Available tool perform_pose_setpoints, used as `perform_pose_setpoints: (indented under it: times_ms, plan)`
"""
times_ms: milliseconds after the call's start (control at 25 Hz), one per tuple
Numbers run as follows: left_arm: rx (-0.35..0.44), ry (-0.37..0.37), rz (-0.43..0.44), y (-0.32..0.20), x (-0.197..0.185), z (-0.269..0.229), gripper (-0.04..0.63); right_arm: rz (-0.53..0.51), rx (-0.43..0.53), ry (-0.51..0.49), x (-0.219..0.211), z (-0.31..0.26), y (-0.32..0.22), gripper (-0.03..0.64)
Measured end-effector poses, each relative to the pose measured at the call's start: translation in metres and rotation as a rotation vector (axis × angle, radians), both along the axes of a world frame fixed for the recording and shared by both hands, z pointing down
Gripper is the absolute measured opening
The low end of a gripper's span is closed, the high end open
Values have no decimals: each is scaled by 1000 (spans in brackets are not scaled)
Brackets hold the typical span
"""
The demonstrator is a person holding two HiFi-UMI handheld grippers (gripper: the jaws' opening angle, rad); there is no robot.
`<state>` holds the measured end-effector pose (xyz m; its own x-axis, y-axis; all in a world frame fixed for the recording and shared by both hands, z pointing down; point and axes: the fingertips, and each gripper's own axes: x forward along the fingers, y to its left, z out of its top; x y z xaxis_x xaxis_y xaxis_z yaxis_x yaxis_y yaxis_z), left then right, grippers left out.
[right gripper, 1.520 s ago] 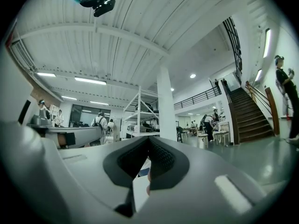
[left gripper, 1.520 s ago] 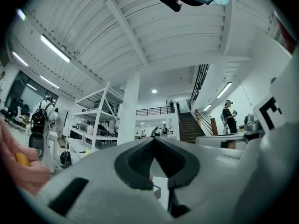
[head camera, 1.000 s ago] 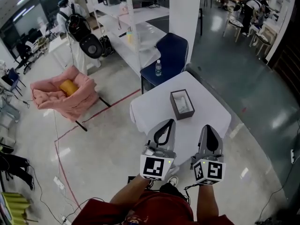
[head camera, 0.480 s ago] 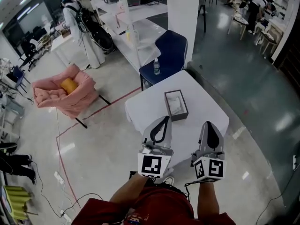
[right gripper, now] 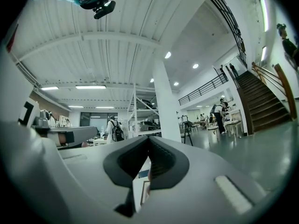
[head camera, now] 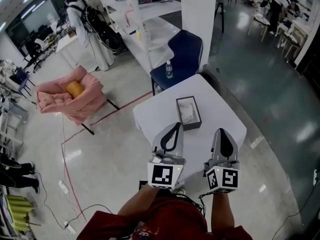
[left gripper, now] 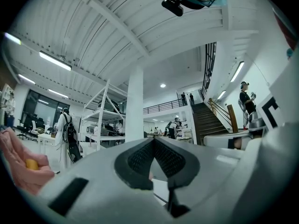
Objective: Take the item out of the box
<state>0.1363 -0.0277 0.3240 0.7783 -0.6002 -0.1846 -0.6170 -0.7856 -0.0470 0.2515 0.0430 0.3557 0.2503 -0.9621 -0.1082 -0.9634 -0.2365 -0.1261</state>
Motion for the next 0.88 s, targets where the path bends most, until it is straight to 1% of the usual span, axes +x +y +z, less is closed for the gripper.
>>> perform_pose_setpoints:
  times_ms: [320, 600, 880]
  plan:
    - [16, 14, 42, -38, 19, -5, 3, 15, 1, 14, 9, -7, -42, 2]
    - [13, 35, 59, -97, 30, -12, 3, 20, -8, 34, 17, -12, -101, 2]
    - [4, 36, 116, -161, 41, -16, 3, 31, -11, 49, 13, -22, -165, 2]
